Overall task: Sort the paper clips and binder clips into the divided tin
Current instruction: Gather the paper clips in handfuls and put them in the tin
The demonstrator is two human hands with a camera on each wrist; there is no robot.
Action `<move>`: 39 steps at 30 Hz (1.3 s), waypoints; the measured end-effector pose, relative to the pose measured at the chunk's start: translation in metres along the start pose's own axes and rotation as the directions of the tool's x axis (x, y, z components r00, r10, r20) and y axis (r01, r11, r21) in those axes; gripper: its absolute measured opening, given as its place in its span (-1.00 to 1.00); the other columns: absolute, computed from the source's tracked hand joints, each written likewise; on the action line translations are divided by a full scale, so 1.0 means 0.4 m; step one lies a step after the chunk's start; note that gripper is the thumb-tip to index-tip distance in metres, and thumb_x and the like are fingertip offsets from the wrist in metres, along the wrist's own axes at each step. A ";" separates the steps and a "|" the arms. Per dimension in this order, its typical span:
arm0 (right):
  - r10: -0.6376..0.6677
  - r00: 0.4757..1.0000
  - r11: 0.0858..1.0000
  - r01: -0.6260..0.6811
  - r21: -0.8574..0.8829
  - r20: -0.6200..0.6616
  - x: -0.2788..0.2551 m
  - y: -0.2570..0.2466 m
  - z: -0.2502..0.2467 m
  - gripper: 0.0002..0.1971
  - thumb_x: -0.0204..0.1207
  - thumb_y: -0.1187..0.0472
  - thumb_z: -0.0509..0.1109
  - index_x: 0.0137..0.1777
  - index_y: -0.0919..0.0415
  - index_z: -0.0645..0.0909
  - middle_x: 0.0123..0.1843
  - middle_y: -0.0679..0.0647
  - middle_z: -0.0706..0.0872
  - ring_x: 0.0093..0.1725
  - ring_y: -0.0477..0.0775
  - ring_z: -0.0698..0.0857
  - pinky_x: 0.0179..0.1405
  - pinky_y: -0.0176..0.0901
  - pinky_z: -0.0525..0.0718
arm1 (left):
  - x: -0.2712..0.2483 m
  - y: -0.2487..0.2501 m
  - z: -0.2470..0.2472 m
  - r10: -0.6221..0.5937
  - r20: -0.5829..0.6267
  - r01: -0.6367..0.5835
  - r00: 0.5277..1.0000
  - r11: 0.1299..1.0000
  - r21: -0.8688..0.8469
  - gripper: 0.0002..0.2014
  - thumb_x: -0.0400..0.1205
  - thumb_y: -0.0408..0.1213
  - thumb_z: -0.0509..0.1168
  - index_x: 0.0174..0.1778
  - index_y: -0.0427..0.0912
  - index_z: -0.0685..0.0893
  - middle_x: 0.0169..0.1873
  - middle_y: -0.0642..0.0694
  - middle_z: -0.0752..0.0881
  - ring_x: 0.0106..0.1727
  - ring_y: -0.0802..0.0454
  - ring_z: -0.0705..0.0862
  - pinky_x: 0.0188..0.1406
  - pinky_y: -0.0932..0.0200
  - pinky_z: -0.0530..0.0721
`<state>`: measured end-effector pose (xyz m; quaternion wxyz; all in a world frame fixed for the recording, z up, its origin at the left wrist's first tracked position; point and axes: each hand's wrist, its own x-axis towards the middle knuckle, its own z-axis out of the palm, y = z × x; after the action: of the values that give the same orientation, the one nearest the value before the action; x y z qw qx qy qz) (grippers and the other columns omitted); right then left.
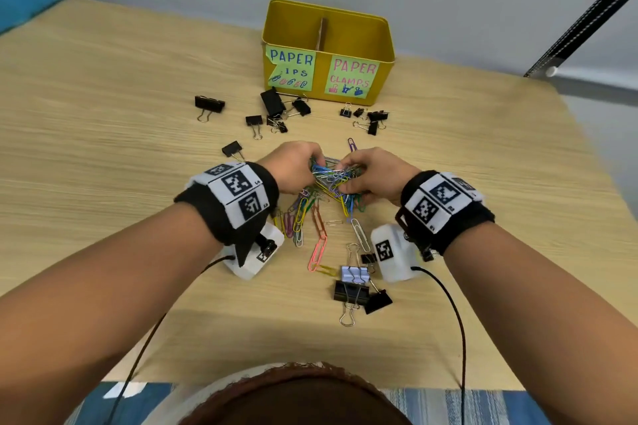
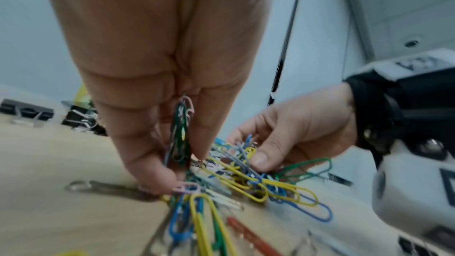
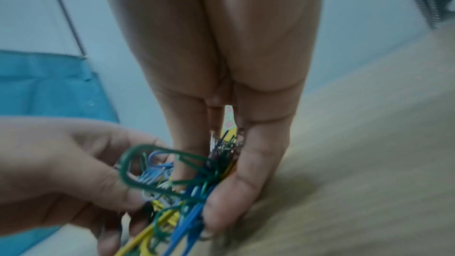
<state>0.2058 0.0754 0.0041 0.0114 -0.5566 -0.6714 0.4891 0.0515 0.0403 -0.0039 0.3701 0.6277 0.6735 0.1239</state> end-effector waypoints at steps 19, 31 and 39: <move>-0.307 0.946 0.875 0.324 0.359 -0.105 0.147 -0.373 -0.246 -0.74 0.50 0.56 0.29 -0.19 0.17 0.53 -0.25 0.10 0.63 -0.54 -0.16 0.74 -0.48 -0.28 0.76 | 0.168 0.079 -0.372 -0.015 -0.450 -0.190 0.893 0.894 -0.407 -0.81 0.52 -0.52 0.25 -0.20 -0.11 0.61 -0.42 -0.08 0.60 -0.52 0.07 0.68 -0.21 0.08 0.78; -0.126 0.956 0.987 0.147 0.060 -0.263 0.347 -0.420 -0.188 -0.55 0.47 0.43 0.28 0.39 0.41 0.50 0.04 0.18 0.54 0.06 0.13 0.55 0.34 0.13 0.61 | 0.266 0.091 -0.398 -0.072 -0.216 0.081 0.974 0.996 0.036 -0.61 0.61 -0.44 0.22 0.37 -0.43 0.50 0.27 -0.32 0.61 0.17 -0.17 0.64 -0.05 -0.02 0.67; -0.320 0.901 0.934 0.247 -0.259 -0.294 0.190 -0.315 -0.150 -0.84 0.53 0.36 0.30 -0.05 0.12 0.67 -0.15 0.06 0.70 -0.21 0.02 0.69 -0.16 -0.08 0.76 | 0.153 0.016 -0.317 0.072 -0.390 -0.082 0.918 0.997 -0.010 -0.86 0.55 -0.40 0.30 -0.01 -0.17 0.68 -0.17 -0.02 0.67 -0.05 0.00 0.63 0.09 0.11 0.62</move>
<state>0.1176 0.1840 0.0796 0.1350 -0.5243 -0.7831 0.3059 -0.0230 0.1366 0.0673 0.2322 0.6117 0.7067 0.2694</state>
